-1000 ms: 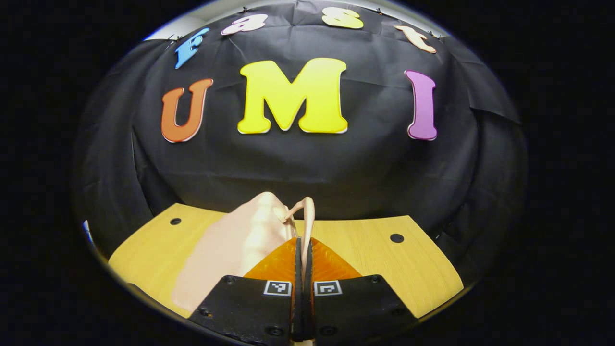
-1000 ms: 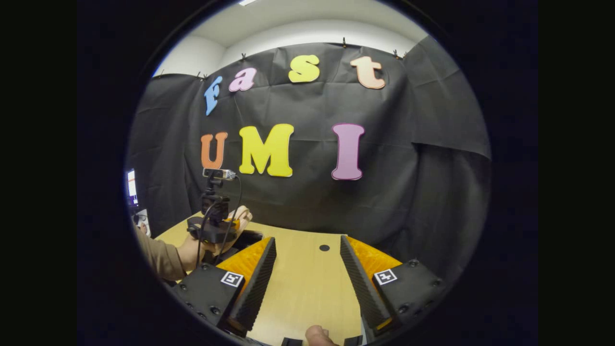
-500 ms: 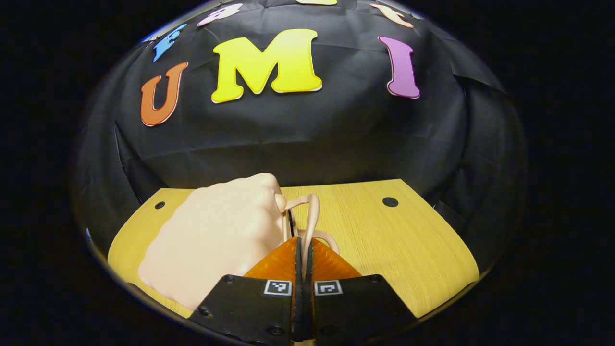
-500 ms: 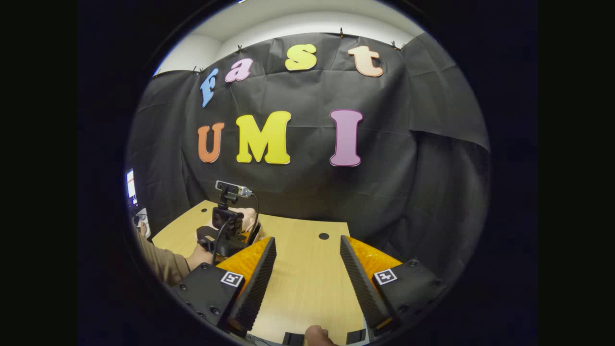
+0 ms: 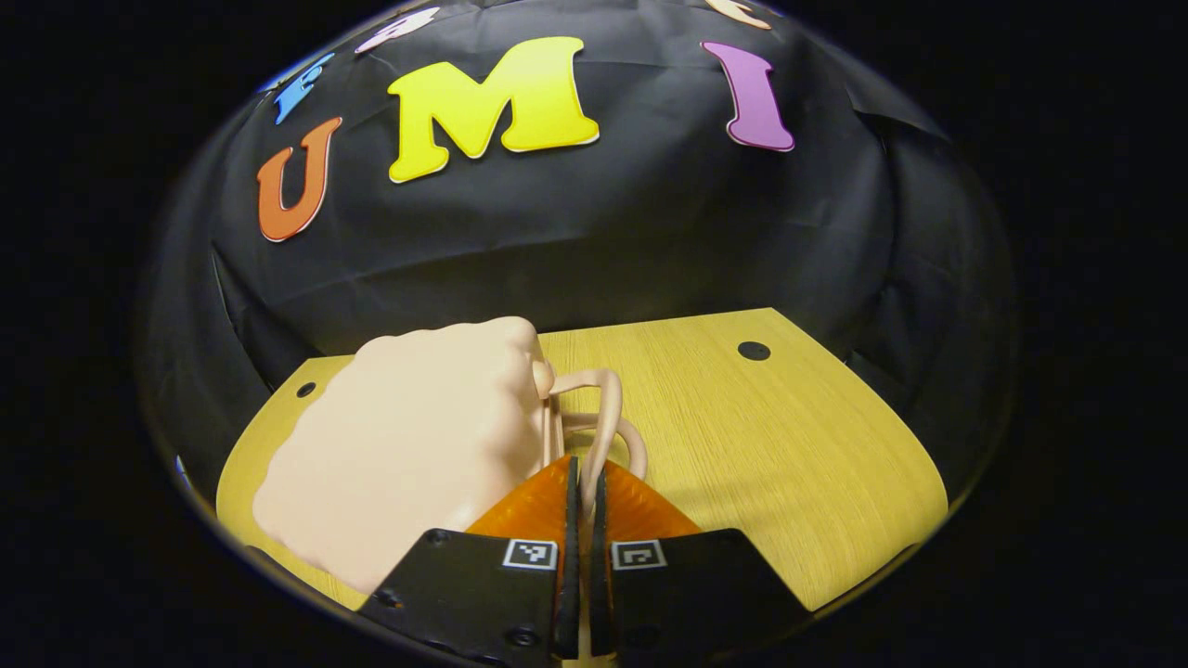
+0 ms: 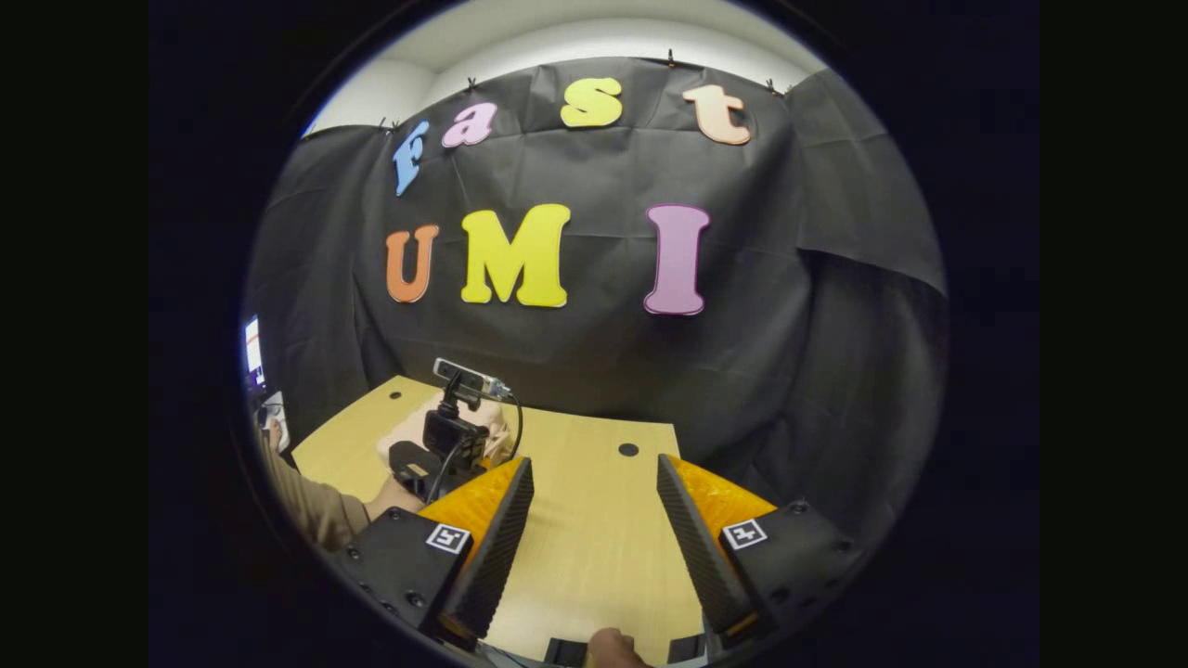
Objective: First open the suitcase, pack the skin care products into it, and then close the suitcase.
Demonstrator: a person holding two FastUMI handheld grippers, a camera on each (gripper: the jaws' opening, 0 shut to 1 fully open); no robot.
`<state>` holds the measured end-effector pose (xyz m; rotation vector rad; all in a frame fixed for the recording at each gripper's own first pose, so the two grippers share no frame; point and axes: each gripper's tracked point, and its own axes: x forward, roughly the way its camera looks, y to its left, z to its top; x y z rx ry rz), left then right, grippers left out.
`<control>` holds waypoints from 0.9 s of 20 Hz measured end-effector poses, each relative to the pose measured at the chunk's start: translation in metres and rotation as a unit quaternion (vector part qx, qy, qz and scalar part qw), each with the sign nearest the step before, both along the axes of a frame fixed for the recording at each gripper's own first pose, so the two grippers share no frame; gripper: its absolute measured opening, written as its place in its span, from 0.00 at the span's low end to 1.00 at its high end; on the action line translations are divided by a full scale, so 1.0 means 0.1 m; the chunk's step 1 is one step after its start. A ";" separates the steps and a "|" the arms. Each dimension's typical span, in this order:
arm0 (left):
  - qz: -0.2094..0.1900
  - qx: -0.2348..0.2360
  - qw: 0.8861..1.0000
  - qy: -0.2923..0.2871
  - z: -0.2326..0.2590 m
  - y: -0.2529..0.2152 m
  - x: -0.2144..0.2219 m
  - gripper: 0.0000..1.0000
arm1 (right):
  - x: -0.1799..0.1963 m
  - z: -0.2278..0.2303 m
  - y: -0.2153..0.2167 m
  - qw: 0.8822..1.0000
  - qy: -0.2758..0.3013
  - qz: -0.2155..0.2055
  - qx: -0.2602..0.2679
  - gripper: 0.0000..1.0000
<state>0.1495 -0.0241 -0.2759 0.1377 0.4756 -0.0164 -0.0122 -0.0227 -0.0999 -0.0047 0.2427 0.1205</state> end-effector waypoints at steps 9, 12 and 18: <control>0.015 -0.068 0.997 -0.044 0.66 0.16 -0.30 0.88 | 0.15 0.14 0.13 1.000 -0.005 -0.008 0.024 0.80; 0.030 -0.064 0.995 -0.073 1.00 0.47 -0.56 0.89 | 0.24 0.18 0.30 1.000 -0.012 -0.013 0.025 0.80; 0.068 -0.063 0.988 -0.122 1.56 1.19 -1.16 0.97 | 0.41 0.29 0.99 0.999 -0.049 0.004 -0.010 0.80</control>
